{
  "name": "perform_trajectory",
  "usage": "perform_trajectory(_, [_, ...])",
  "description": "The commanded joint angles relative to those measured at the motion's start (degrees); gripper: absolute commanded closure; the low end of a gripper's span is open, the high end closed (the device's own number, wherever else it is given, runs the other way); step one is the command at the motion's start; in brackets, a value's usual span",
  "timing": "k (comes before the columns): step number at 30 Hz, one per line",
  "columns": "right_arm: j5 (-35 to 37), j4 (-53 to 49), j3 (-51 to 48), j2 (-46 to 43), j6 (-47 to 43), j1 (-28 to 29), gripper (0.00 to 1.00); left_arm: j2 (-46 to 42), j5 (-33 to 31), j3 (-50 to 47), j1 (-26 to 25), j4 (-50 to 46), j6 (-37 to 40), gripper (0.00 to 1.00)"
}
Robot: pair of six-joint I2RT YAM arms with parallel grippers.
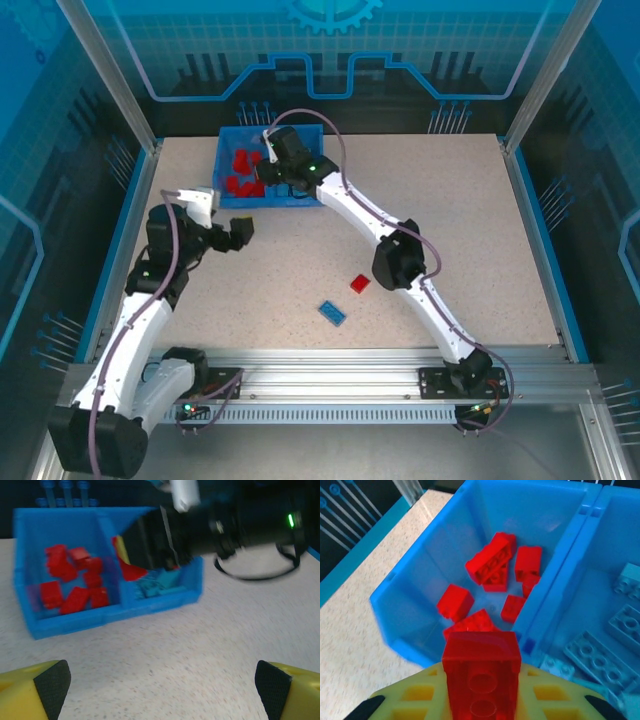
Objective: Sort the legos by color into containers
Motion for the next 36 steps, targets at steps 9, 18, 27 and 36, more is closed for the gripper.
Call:
perform_trajectory(9, [-2.9, 16.4, 6.2, 7.2, 4.4, -1.0, 0.73, -0.1, -6.2, 0.9, 1.3, -2.9, -5.1, 0.01])
perform_trajectory(18, [-1.6, 29.0, 5.8, 10.8, 7.4, -0.6, 0.67, -0.4, -6.1, 0.8, 1.3, -2.7, -5.5, 0.01])
perform_trajectory(27, [0.2, 30.9, 8.4, 12.7, 7.6, -0.5, 0.43, -0.2, -7.5, 0.3, 1.3, -3.9, -3.9, 0.01])
perform_trajectory(36, [-10.0, 15.3, 2.3, -4.9, 9.8, -2.7, 0.30, 2.0, -4.6, 2.4, 1.3, -6.0, -11.3, 0.04])
